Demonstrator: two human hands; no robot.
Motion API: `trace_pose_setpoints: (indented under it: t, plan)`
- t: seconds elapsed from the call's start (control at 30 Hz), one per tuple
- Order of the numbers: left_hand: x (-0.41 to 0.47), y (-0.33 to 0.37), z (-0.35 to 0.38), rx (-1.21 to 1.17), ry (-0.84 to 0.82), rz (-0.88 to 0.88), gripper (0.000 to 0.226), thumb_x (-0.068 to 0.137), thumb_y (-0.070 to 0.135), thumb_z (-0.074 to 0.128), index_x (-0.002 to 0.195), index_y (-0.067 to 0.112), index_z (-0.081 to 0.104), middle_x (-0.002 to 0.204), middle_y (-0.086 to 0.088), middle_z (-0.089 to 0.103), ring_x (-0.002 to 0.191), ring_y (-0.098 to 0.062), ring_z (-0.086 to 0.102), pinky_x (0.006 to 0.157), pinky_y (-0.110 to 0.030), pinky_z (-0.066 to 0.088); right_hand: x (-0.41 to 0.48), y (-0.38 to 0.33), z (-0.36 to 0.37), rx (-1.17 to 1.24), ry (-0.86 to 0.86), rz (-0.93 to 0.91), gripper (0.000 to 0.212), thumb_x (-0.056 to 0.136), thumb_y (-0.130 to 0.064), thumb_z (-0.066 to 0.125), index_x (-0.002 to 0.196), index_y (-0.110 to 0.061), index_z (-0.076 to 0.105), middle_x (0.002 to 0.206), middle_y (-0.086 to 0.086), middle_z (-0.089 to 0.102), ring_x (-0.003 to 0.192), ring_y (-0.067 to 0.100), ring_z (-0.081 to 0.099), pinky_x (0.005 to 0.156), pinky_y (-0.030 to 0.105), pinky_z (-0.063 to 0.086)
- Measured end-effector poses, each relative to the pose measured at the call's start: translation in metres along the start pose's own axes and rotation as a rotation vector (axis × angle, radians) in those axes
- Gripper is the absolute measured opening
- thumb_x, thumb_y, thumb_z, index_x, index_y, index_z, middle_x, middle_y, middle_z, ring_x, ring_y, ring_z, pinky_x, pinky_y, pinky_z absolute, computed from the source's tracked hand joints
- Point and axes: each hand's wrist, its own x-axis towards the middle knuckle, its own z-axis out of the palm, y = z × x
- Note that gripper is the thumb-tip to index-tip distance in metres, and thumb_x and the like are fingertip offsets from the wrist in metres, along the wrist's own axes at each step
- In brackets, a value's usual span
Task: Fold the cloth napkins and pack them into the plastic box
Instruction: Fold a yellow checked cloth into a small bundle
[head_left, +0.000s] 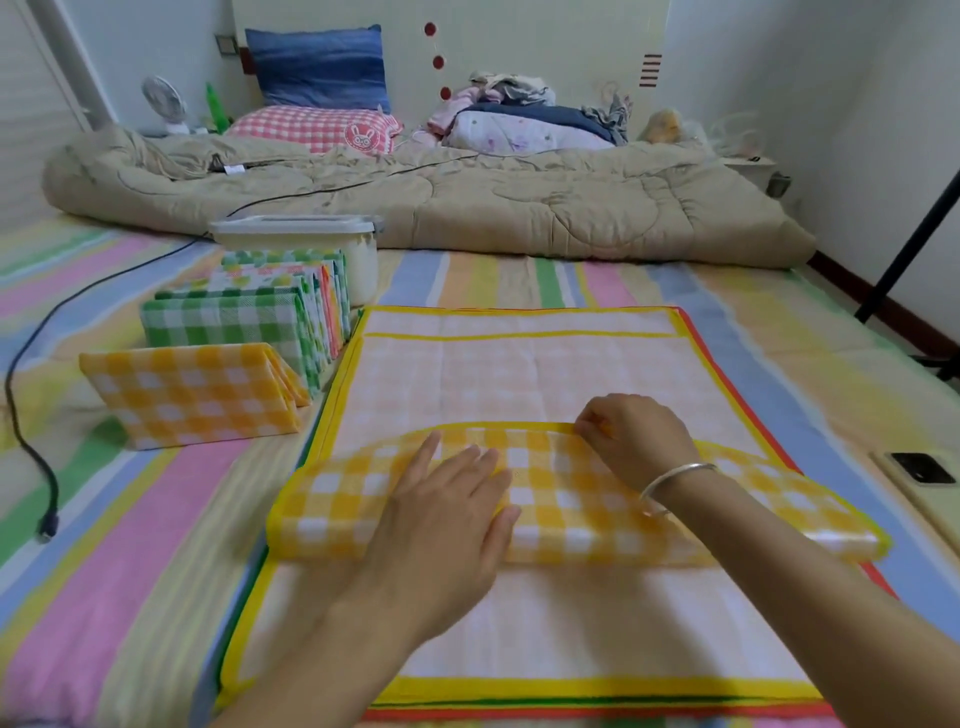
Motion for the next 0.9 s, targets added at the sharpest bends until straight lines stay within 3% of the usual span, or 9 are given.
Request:
trace_pose_setpoints:
  t: [0.17,0.3,0.47,0.63,0.73,0.8,0.9]
  plan:
    - [0.004,-0.013,0.015,0.037,-0.205,-0.091,0.071,0.105,0.053,0.004,0.145,0.02,0.052,0.152,-0.002,0.047,0.145,-0.02,0.037,0.114,-0.044,0.017,0.027,-0.001,0.02,0.001,0.046,0.029,0.022,0.099,-0.034,0.05,0.105,-0.024,0.069,0.107,-0.003,0.064,0.104,0.02,0.054,0.075,0.032,0.044]
    - [0.008,-0.017,0.026,-0.012,-0.299,-0.127,0.094,0.079,0.067,-0.03,0.16,0.029,0.001,0.165,0.005,-0.011,0.151,-0.012,-0.019,0.122,-0.039,-0.011,0.037,0.001,0.033,-0.022,0.017,0.038,0.024,0.1,-0.032,0.048,0.107,-0.023,0.068,0.107,-0.002,0.063,0.103,0.02,0.053,0.076,0.031,0.042]
    - [0.007,-0.02,0.039,-0.009,-0.346,-0.165,0.094,0.073,0.069,-0.03,0.157,0.03,-0.014,0.163,0.005,-0.025,0.146,-0.01,-0.033,0.123,-0.038,-0.014,0.043,0.005,0.045,-0.023,0.045,0.038,0.022,0.099,-0.034,0.05,0.104,-0.023,0.068,0.105,-0.002,0.062,0.104,0.021,0.05,0.074,0.03,0.04]
    - [0.007,-0.023,0.048,-0.039,-0.326,-0.166,0.096,0.073,0.069,-0.033,0.157,0.03,-0.012,0.162,0.005,-0.026,0.145,-0.01,-0.033,0.121,-0.037,-0.016,0.038,0.006,0.05,-0.001,0.052,0.024,0.019,0.095,-0.032,0.056,0.108,-0.021,0.065,0.107,-0.002,0.061,0.107,0.022,0.051,0.079,0.031,0.043]
    - [0.006,-0.025,0.051,-0.023,-0.299,-0.165,0.086,0.091,0.067,-0.017,0.159,0.025,0.015,0.166,-0.002,0.002,0.153,-0.016,-0.008,0.12,-0.038,-0.002,0.021,-0.007,0.043,-0.007,0.064,-0.017,0.031,0.088,-0.03,0.061,0.115,-0.015,0.064,0.116,0.01,0.063,0.109,0.035,0.056,0.088,0.042,0.047]
    - [0.004,-0.027,0.055,0.004,-0.309,-0.175,0.071,0.103,0.058,0.005,0.152,0.021,0.041,0.16,-0.007,0.032,0.151,-0.022,0.022,0.115,-0.041,0.014,-0.007,-0.025,0.046,-0.008,0.031,-0.037,0.042,0.084,-0.043,0.05,0.111,-0.016,0.069,0.115,0.013,0.067,0.107,0.041,0.062,0.09,0.054,0.049]
    - [0.001,-0.029,0.061,0.035,-0.289,-0.159,0.064,0.103,0.055,0.017,0.148,0.021,0.047,0.157,-0.005,0.039,0.148,-0.02,0.029,0.114,-0.047,0.017,-0.057,-0.043,0.062,-0.075,-0.143,-0.061,0.062,0.096,-0.059,0.021,0.114,-0.026,0.07,0.124,0.006,0.066,0.116,0.035,0.062,0.105,0.058,0.03]
